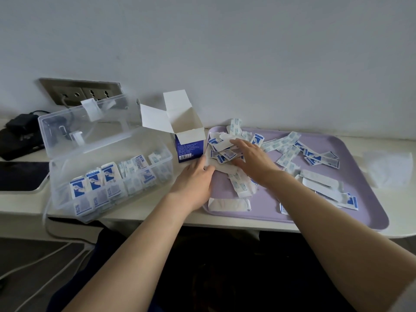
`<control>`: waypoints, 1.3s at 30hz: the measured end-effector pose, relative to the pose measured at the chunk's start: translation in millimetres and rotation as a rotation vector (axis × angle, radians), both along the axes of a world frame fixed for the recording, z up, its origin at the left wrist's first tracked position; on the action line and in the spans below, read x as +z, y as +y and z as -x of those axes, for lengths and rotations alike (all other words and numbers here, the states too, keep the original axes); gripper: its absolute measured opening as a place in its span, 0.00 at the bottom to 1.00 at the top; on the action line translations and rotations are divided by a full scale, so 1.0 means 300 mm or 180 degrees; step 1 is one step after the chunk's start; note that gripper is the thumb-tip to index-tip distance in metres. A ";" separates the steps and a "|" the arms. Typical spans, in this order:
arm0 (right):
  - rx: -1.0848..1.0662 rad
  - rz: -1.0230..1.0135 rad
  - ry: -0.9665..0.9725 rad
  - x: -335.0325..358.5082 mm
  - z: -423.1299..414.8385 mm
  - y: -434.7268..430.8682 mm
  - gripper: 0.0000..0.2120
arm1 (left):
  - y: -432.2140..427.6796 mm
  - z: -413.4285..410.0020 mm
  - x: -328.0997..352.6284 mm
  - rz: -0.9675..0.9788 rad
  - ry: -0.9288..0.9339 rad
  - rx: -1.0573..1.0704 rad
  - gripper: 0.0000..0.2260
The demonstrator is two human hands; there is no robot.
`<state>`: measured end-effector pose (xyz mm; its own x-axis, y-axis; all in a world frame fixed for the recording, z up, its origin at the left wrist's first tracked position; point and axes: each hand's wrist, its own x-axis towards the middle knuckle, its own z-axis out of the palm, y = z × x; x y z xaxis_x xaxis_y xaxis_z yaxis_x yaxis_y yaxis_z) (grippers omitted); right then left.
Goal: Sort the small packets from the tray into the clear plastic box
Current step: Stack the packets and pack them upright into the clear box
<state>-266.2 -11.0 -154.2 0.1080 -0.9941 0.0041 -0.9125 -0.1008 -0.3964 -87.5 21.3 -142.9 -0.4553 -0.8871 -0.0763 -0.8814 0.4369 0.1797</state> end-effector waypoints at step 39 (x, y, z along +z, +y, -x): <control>0.0474 -0.0659 0.0860 0.165 -0.001 0.205 0.22 | 0.063 0.067 0.035 0.0052 0.0028 -0.0412 0.19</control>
<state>-266.0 50.5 -104.7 0.2213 -0.9442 -0.2438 -0.9684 -0.1833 -0.1690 -107.4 40.3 -132.4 -0.5668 -0.8219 -0.0578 -0.8158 0.5500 0.1789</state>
